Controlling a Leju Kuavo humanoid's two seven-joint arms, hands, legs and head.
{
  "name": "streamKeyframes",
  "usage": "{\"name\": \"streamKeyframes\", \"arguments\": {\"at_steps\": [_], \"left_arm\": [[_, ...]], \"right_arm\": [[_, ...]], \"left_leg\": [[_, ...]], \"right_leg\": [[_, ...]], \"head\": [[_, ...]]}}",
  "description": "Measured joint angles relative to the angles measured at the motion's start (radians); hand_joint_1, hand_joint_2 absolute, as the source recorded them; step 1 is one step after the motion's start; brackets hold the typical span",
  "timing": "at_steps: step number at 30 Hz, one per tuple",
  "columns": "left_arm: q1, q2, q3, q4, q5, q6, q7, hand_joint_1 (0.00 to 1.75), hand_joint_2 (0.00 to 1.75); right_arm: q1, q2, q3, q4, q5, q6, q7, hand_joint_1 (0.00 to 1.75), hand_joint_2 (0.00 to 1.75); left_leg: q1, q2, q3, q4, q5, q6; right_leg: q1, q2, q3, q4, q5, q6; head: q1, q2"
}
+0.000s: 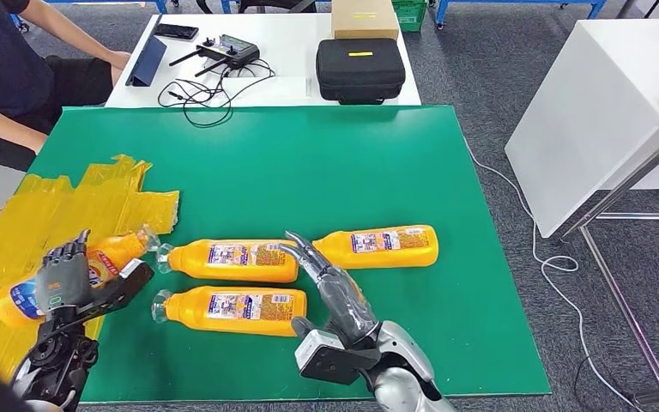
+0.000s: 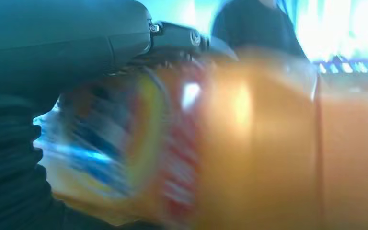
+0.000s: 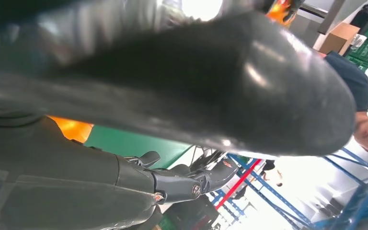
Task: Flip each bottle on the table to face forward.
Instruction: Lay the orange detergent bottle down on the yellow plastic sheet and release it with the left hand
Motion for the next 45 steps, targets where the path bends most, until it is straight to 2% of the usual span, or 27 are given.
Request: {"name": "streamKeyframes", "arguments": {"at_steps": [10, 16, 20, 24, 28, 33, 35, 40, 45], "left_arm": [[0.014, 0.014, -0.006, 0.004, 0.023, -0.008, -0.019, 0.00, 0.00], [0.034, 0.023, -0.010, -0.003, 0.065, 0.046, 0.002, 0.00, 0.00], [0.080, 0.026, 0.008, -0.036, 0.156, 0.078, -0.052, 0.00, 0.00], [0.128, 0.023, 0.044, -0.100, 0.302, 0.059, -0.161, 0.00, 0.00], [0.167, -0.001, 0.096, -0.211, 0.564, -0.045, -0.288, 0.00, 0.00], [0.225, -0.043, 0.151, -0.410, 0.943, -0.292, -0.362, 0.00, 0.00], [0.248, -0.057, 0.172, -0.483, 1.052, -0.362, -0.384, 0.00, 0.00], [0.300, -0.083, 0.194, -0.631, 1.156, -0.419, -0.409, 0.00, 0.00], [0.328, -0.096, 0.192, -0.715, 1.187, -0.424, -0.427, 0.00, 0.00]], "right_arm": [[0.008, 0.014, -0.002, 0.000, 0.020, 0.003, 0.013, 0.00, 0.00], [0.012, 0.028, -0.012, 0.000, 0.044, 0.024, 0.012, 0.00, 0.00], [0.009, 0.042, -0.013, 0.009, 0.053, 0.033, 0.009, 0.00, 0.00], [-0.012, 0.057, -0.013, 0.049, 0.058, 0.026, 0.008, 0.00, 0.00], [-0.045, 0.073, -0.012, 0.112, 0.063, 0.016, 0.024, 0.00, 1.75], [-0.085, 0.095, 0.000, 0.194, 0.095, -0.004, 0.031, 0.00, 1.75], [-0.101, 0.104, 0.010, 0.220, 0.116, -0.017, 0.046, 0.00, 1.75], [-0.134, 0.135, 0.043, 0.292, 0.185, -0.048, 0.101, 0.00, 1.75], [-0.167, 0.178, 0.083, 0.386, 0.227, -0.072, 0.148, 0.00, 1.75]], "left_leg": [[0.000, 0.000, 0.000, 0.000, 0.000, 0.000], [0.000, 0.000, 0.000, 0.000, 0.000, 0.000], [0.000, 0.000, 0.000, 0.000, 0.000, 0.000], [0.000, 0.000, 0.000, 0.000, 0.000, 0.000], [0.000, 0.000, 0.000, 0.000, 0.000, -0.001], [0.000, 0.000, 0.000, 0.000, 0.001, -0.001], [0.000, 0.000, -0.001, 0.000, 0.001, -0.001], [0.000, 0.000, -0.002, 0.000, 0.001, -0.001], [0.000, 0.000, -0.002, 0.000, 0.001, -0.001]], "right_leg": [[0.000, 0.000, 0.000, 0.000, 0.000, 0.000], [0.000, 0.000, 0.000, 0.001, 0.000, 0.000], [0.000, 0.000, 0.000, 0.001, 0.000, 0.000], [0.000, 0.000, -0.001, 0.001, 0.000, 0.000], [0.000, 0.000, -0.001, 0.001, 0.000, 0.000], [0.000, 0.000, -0.001, 0.001, 0.000, 0.000], [0.000, 0.000, -0.002, 0.001, 0.000, 0.000], [0.000, 0.000, -0.003, 0.001, 0.000, 0.000], [0.001, 0.000, -0.003, 0.001, 0.000, 0.000]], "head": [[0.000, 0.000], [0.000, 0.000], [0.000, 0.000], [0.000, 0.000], [0.000, 0.000], [0.000, 0.000], [0.000, 0.000], [0.000, 0.000], [0.000, 0.000]]}}
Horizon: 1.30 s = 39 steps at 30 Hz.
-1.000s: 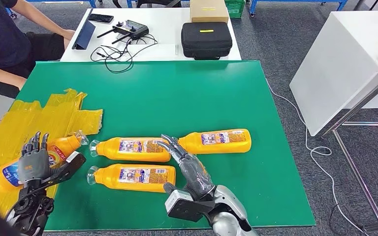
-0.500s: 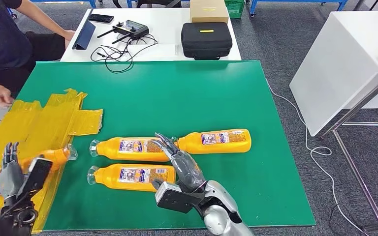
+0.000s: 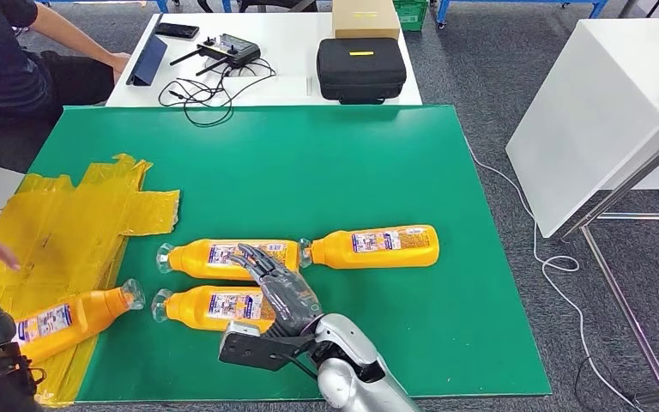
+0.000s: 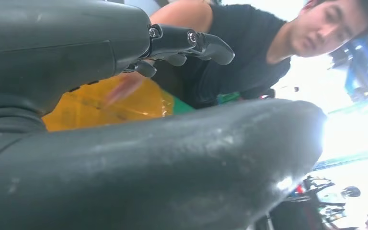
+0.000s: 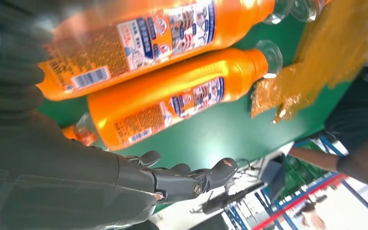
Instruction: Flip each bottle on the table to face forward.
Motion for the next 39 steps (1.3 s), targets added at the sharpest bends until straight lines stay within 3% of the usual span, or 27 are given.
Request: {"name": "streamKeyframes", "arguments": {"at_steps": [13, 19, 28, 39], "left_arm": [[-0.035, -0.012, -0.061, -0.016, 0.045, 0.043, -0.008, 0.00, 0.00], [-0.044, -0.012, -0.076, -0.016, 0.065, 0.051, -0.007, 0.00, 0.00], [-0.090, -0.013, -0.081, 0.003, 0.070, 0.036, 0.006, 0.00, 0.00], [-0.112, -0.014, -0.085, 0.027, 0.070, 0.039, 0.012, 0.00, 0.00]], "right_arm": [[-0.097, 0.048, 0.090, 0.183, 0.094, -0.026, 0.126, 0.00, 1.75], [-0.111, 0.049, 0.148, 0.241, 0.194, -0.060, 0.285, 0.00, 1.75], [-0.113, 0.045, 0.184, 0.306, 0.304, 0.012, 0.464, 0.00, 1.75], [-0.111, 0.041, 0.213, 0.314, 0.381, 0.045, 0.525, 0.06, 1.75]], "left_leg": [[0.000, 0.000, 0.000, 0.000, 0.000, 0.000], [0.000, 0.000, 0.000, 0.000, 0.000, 0.000], [0.000, 0.000, 0.001, 0.000, 0.000, 0.000], [0.000, 0.000, 0.002, 0.000, 0.000, 0.000]], "right_leg": [[0.000, 0.000, 0.000, 0.000, 0.000, 0.000], [0.000, 0.000, 0.000, 0.000, 0.000, 0.000], [0.000, 0.000, 0.000, 0.000, 0.000, 0.000], [0.000, 0.000, 0.001, 0.000, 0.000, 0.000]], "head": [[0.000, 0.000], [0.000, 0.000], [0.000, 0.000], [0.000, 0.000]]}}
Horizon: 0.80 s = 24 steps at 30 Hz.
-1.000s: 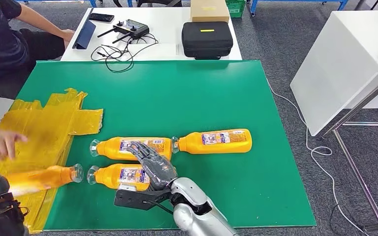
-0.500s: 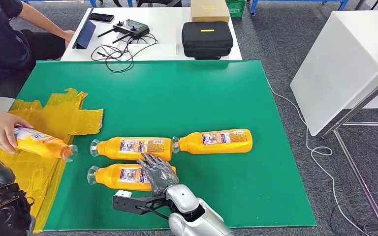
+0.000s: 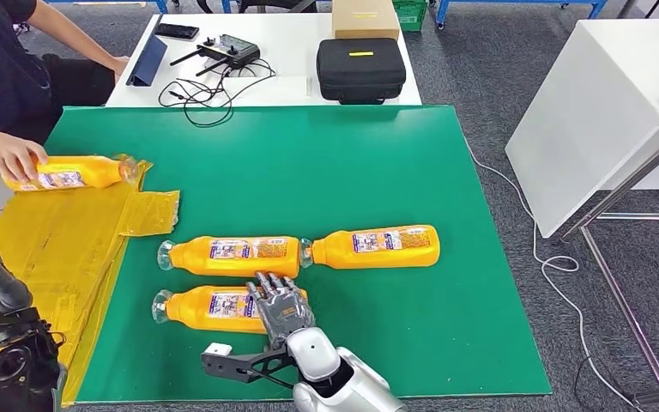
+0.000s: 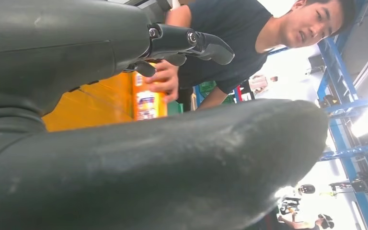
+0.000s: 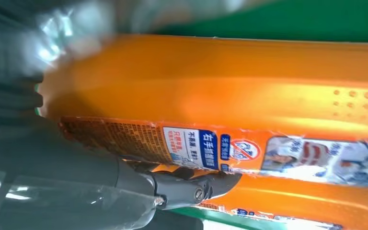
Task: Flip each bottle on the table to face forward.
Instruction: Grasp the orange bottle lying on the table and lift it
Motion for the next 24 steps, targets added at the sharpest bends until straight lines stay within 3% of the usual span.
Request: {"name": "streamKeyframes", "arguments": {"at_steps": [4, 24], "left_arm": [[0.000, 0.007, 0.004, 0.012, 0.012, -0.006, -0.004, 0.00, 0.00], [-0.033, 0.013, 0.004, 0.075, 0.028, -0.008, -0.019, 0.00, 0.00]], "right_arm": [[0.005, -0.007, 0.013, 0.000, 0.034, 0.004, 0.018, 1.75, 1.75], [0.015, -0.019, 0.019, -0.003, 0.057, 0.005, 0.017, 1.75, 1.75]], "left_leg": [[0.000, 0.000, 0.001, 0.000, 0.000, 0.000], [0.000, 0.000, 0.008, 0.000, 0.000, 0.000]], "right_leg": [[0.000, 0.000, 0.001, 0.000, 0.000, 0.000], [0.000, 0.000, 0.007, 0.000, 0.000, 0.000]], "head": [[0.000, 0.000], [0.000, 0.000]]}}
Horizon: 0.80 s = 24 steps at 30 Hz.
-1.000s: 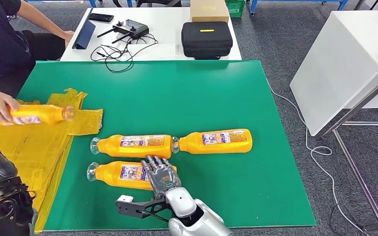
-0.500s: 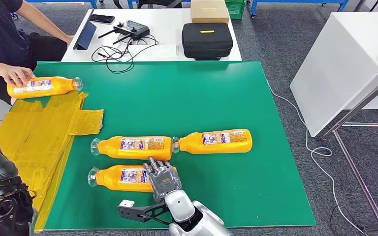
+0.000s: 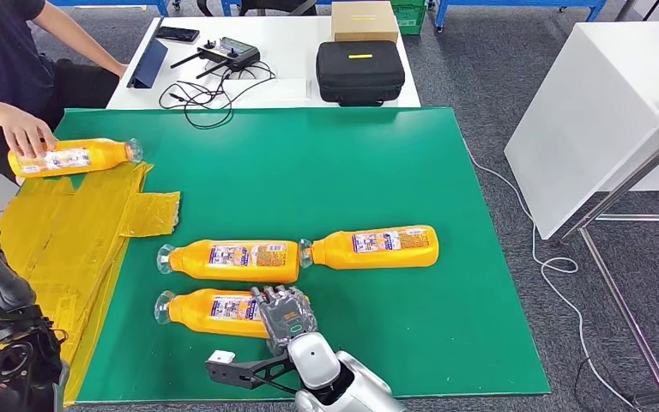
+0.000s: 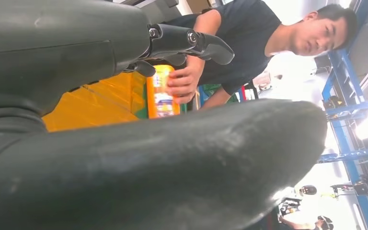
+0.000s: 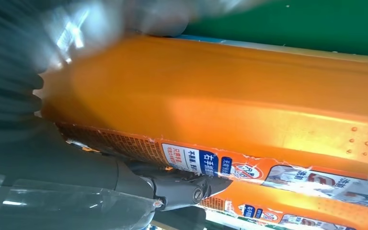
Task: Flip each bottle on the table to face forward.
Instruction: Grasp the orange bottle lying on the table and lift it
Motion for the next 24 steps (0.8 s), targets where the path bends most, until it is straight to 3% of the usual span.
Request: {"name": "streamKeyframes", "arguments": {"at_steps": [6, 8, 10, 12, 14, 18, 24], "left_arm": [[-0.015, 0.008, -0.007, 0.017, 0.014, -0.046, 0.006, 0.00, 0.00], [-0.024, 0.011, -0.012, 0.031, 0.052, -0.124, 0.021, 0.00, 0.87], [-0.025, 0.012, -0.019, 0.041, 0.127, -0.258, 0.049, 0.00, 1.75], [-0.013, 0.012, -0.025, 0.045, 0.221, -0.409, 0.086, 0.00, 1.75], [0.017, 0.008, -0.034, 0.031, 0.285, -0.502, 0.113, 0.00, 1.75], [0.115, -0.022, -0.044, -0.076, 0.303, -0.546, 0.147, 0.00, 1.75], [0.255, -0.098, -0.048, -0.282, 0.287, -0.588, 0.170, 0.00, 1.75]], "right_arm": [[0.002, -0.005, -0.025, -0.011, -0.052, 0.000, -0.077, 1.75, 1.75], [0.003, -0.010, -0.051, -0.024, -0.117, 0.005, -0.146, 1.75, 1.75], [0.008, -0.019, -0.084, -0.044, -0.195, 0.017, -0.226, 1.75, 1.75], [0.017, -0.030, -0.121, -0.073, -0.281, 0.037, -0.305, 1.75, 1.75], [0.032, -0.043, -0.161, -0.115, -0.360, 0.062, -0.363, 1.75, 1.75], [0.083, -0.073, -0.236, -0.253, -0.460, 0.101, -0.396, 1.75, 1.75], [0.150, -0.110, -0.295, -0.480, -0.487, 0.112, -0.387, 1.75, 1.75]], "left_leg": [[0.000, 0.000, 0.001, 0.000, 0.000, 0.000], [0.000, 0.001, 0.001, 0.000, 0.000, 0.000], [0.000, 0.002, 0.001, 0.000, 0.000, 0.000], [0.000, 0.002, 0.001, 0.000, 0.000, 0.000], [0.000, 0.002, 0.000, 0.000, 0.000, 0.000], [0.000, 0.002, -0.004, 0.000, 0.000, 0.000], [-0.001, 0.001, -0.009, 0.000, -0.001, 0.000]], "right_leg": [[0.000, 0.000, 0.001, 0.000, 0.000, 0.000], [0.000, 0.001, 0.001, 0.000, 0.000, 0.000], [0.000, 0.002, 0.001, 0.000, 0.000, 0.000], [0.000, 0.002, 0.001, 0.000, 0.000, 0.000], [0.000, 0.002, 0.001, 0.000, 0.000, 0.000], [0.000, 0.002, -0.004, 0.000, 0.000, 0.000], [-0.001, 0.002, -0.008, 0.000, 0.000, 0.000]], "head": [[0.000, 0.000], [0.000, 0.000], [0.000, 0.000], [0.000, 0.000], [0.000, 0.000], [0.000, 0.000], [0.000, 0.000]]}}
